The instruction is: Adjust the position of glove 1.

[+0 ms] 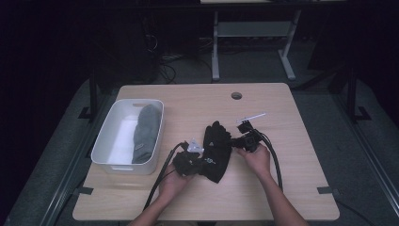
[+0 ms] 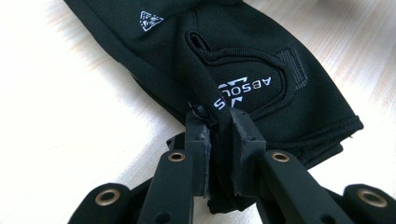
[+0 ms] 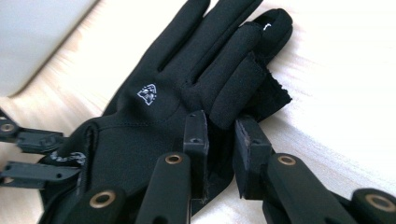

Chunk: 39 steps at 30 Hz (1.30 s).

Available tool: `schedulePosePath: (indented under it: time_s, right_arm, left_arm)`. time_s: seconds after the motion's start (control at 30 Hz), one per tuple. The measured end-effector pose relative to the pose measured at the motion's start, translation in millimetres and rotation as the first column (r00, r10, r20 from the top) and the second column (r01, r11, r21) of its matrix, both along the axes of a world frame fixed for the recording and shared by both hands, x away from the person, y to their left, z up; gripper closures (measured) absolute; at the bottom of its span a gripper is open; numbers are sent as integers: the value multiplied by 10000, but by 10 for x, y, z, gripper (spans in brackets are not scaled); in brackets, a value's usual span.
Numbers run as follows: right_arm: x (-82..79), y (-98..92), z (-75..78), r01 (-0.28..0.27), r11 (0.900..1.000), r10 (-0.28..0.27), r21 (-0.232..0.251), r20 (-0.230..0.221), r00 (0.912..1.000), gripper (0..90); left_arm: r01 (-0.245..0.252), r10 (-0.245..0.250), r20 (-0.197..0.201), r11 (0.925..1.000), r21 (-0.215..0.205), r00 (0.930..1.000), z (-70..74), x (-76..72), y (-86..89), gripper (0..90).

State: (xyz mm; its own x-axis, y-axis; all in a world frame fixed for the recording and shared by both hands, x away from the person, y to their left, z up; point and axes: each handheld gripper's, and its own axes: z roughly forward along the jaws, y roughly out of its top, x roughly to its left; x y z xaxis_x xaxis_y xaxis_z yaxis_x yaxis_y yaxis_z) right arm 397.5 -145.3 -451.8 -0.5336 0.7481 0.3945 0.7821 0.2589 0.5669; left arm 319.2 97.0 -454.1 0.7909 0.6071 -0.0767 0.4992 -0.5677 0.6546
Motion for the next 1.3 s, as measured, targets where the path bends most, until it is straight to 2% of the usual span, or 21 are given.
schedulePosePath:
  time_s: [0.2, 0.43, 0.47, 0.6, 0.63, 0.67, 0.97, 1.1, 1.2, 1.3]
  right_arm:
    - [-35, -22, 80, -81, 9999, 79, 146, 86, 9999, 766]
    - [-57, -35, 169, -105, 9989, 95, 456, 218, 9997, 766]
    - [-57, -34, 191, -103, 9988, 97, 481, 133, 9999, 766]
    - [-48, 1, 335, -213, 9986, 195, 476, 374, 9991, 766]
    - [-48, 9, 365, -231, 9984, 209, 511, 430, 9989, 765]
    - [-40, 18, 394, -273, 9984, 256, 495, 347, 9991, 765]
    - [13, 142, 649, -434, 9967, 387, 692, 682, 9969, 764]
    - [35, 213, 759, -515, 9960, 459, 731, 765, 9960, 763]
    - [54, 258, 831, -569, 9955, 506, 757, 823, 9953, 762]
    - [77, 313, 907, -635, 9946, 560, 824, 905, 9943, 762]
  left_arm:
    - [14, -13, 82, 9999, -118, 10000, 64, -19, 23, 795]
    - [55, -50, 199, 9996, -276, 9998, 231, -38, 72, 794]
    - [51, -44, 241, 9995, -305, 9997, 260, -43, 79, 794]
    - [52, -38, 382, 9994, -350, 9993, 349, -53, 105, 794]
    - [61, -44, 432, 9992, -392, 9991, 411, -54, 132, 794]
    - [98, -82, 460, 9993, -357, 9989, 444, -51, 147, 794]
    - [25, 8, 704, 9989, -464, 9975, 710, -43, 295, 792]
    - [13, 22, 804, 9991, -433, 9968, 787, -33, 363, 789]
    - [-117, 171, 792, 9976, -676, 9967, 843, -28, 416, 788]
    - [-122, 179, 864, 9978, -659, 9961, 915, -16, 476, 788]
